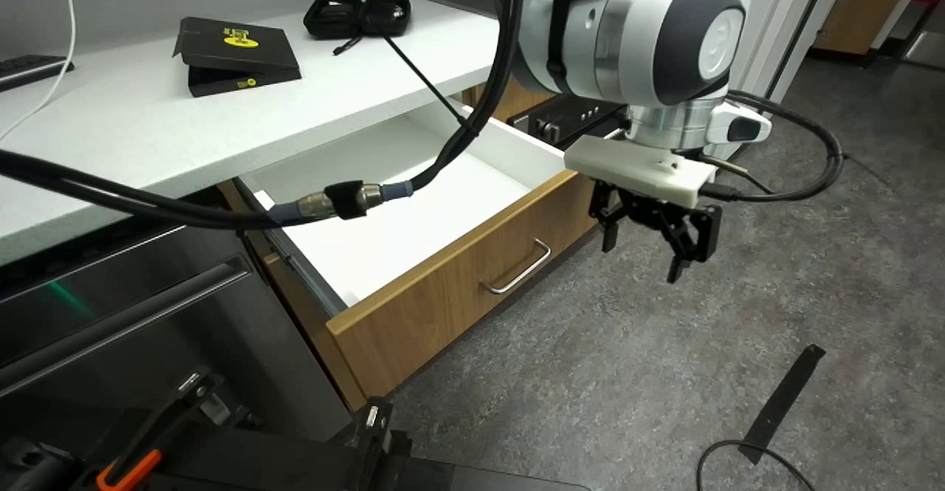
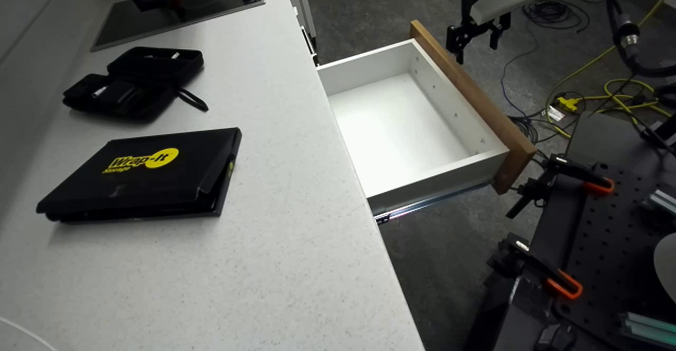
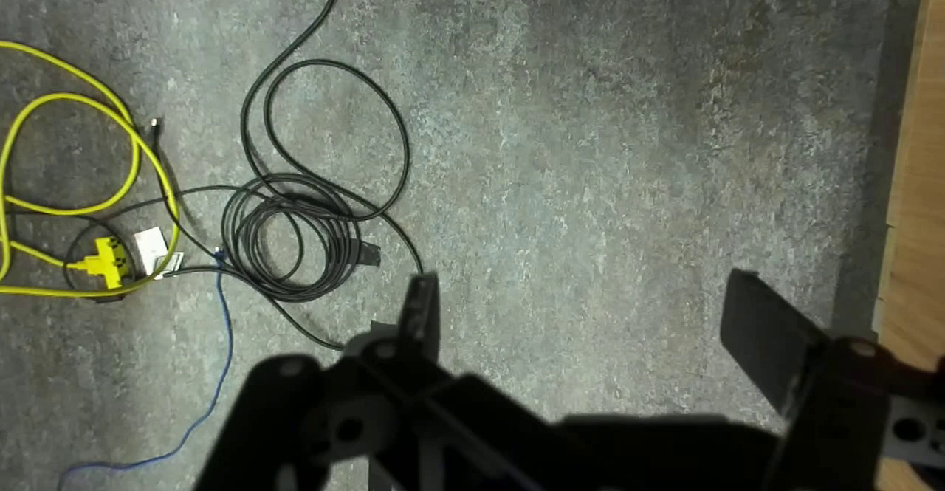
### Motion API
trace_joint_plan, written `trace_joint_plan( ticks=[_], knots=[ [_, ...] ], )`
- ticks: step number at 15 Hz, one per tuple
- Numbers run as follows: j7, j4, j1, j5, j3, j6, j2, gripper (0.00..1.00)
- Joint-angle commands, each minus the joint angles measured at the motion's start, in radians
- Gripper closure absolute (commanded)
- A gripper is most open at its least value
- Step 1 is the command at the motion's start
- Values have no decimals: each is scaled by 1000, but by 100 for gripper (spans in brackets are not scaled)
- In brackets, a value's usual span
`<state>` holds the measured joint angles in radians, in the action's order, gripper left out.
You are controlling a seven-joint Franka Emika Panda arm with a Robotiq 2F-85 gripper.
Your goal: Close the open drawer
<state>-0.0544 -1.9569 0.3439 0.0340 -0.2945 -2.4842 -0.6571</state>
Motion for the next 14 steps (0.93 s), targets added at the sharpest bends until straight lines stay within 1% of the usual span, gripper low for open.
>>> trace_joint_plan(
  ticks=[1,4,8,11,14],
  knots=[
    [-12,153,35,52,46,94,-112,0],
    [14,213,44,77,84,189,-141,0],
    [80,277,46,84,137,320,-154,0],
    [90,322,20,79,168,388,-164,0],
    [86,364,-14,78,204,431,-179,0]
  ],
)
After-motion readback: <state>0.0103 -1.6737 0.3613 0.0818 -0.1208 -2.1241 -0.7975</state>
